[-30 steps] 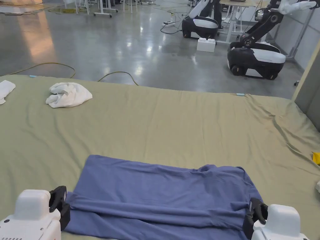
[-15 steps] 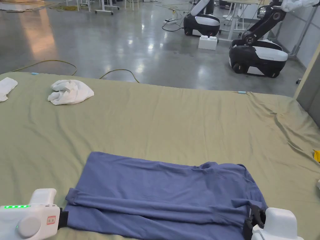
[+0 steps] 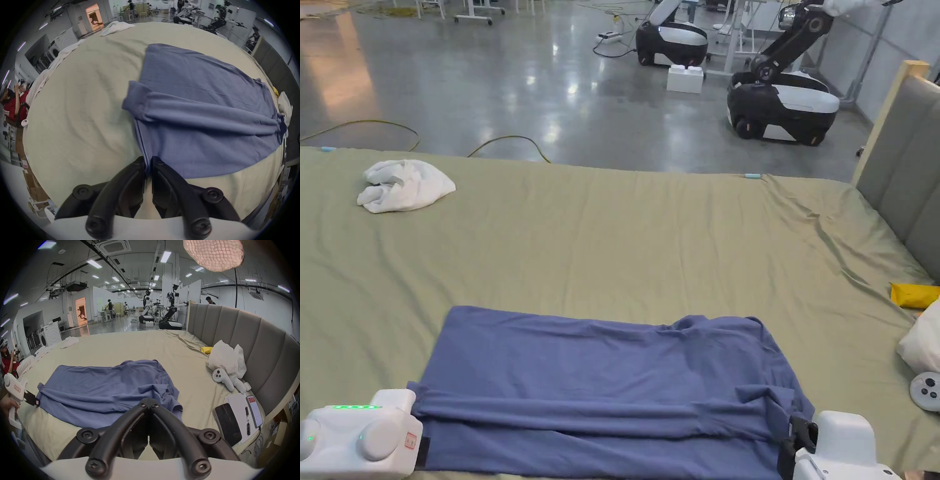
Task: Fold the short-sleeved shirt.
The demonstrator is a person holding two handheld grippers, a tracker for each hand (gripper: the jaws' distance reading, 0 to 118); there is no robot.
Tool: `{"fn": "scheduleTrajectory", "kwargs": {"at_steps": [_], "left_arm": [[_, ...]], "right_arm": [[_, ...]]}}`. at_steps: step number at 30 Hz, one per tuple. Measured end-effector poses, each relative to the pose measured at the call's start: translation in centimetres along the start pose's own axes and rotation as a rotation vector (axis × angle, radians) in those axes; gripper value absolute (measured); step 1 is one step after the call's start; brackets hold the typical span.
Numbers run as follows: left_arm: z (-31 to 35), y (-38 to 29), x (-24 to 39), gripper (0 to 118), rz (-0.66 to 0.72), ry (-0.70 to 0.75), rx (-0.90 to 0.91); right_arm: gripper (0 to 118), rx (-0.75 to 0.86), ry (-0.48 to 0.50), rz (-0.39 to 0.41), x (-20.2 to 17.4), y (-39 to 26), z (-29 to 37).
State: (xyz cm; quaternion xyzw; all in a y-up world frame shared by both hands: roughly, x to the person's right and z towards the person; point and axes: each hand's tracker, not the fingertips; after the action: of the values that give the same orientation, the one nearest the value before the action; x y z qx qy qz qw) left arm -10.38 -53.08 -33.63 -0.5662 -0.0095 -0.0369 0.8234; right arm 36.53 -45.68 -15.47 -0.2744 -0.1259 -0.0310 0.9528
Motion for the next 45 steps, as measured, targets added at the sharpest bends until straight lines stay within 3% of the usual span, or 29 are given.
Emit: {"fn": "scheduleTrajectory", "kwargs": {"at_steps": [3, 7, 8, 16, 17, 19, 22, 28, 38, 45], "left_arm": [[0.4, -0.6, 0.1, 8, -0.028, 0.030, 0.017], [2.5, -1.4, -0.8, 8, 0.018, -0.006, 0.073], [3.0, -1.6, -0.9, 8, 0.022, -0.012, 0.088], [4.8, -2.6, -1.8, 8, 0.031, -0.040, 0.153], [4.7, -2.7, -1.9, 8, 0.037, -0.045, 0.158], [4.2, -2.7, -2.0, 8, 0.041, -0.046, 0.153], [3.8, -2.9, -2.0, 8, 0.051, -0.046, 0.155], [4.4, -2.8, -2.2, 8, 0.058, -0.052, 0.179], [10.1, -2.9, -3.9, 8, 0.056, -0.075, 0.276], [10.7, -7.5, -6.2, 8, 0.092, -0.088, 0.216]], "right_arm": [[2, -0.092, -0.018, -0.003, 1.7, 0.5, -1.5], [65, -0.237, -0.025, -0.024, 4.8, 0.8, -4.6], [69, -0.274, -0.006, -0.029, 5.4, 0.8, -5.5], [66, -0.505, 0.074, 0.031, 6.1, -1.4, -11.8], [62, -0.531, 0.087, 0.047, 5.6, -1.8, -12.1], [37, -0.560, 0.086, 0.068, 5.0, -2.7, -12.7], [13, -0.511, 0.076, 0.093, 4.1, -2.9, -12.3], [8, -0.491, 0.074, 0.040, 3.8, -1.6, -10.4], [8, -0.376, 0.072, 0.159, 3.2, 3.6, -3.2], [8, -0.429, 0.086, 0.176, 3.7, 0.5, 0.7]]}}
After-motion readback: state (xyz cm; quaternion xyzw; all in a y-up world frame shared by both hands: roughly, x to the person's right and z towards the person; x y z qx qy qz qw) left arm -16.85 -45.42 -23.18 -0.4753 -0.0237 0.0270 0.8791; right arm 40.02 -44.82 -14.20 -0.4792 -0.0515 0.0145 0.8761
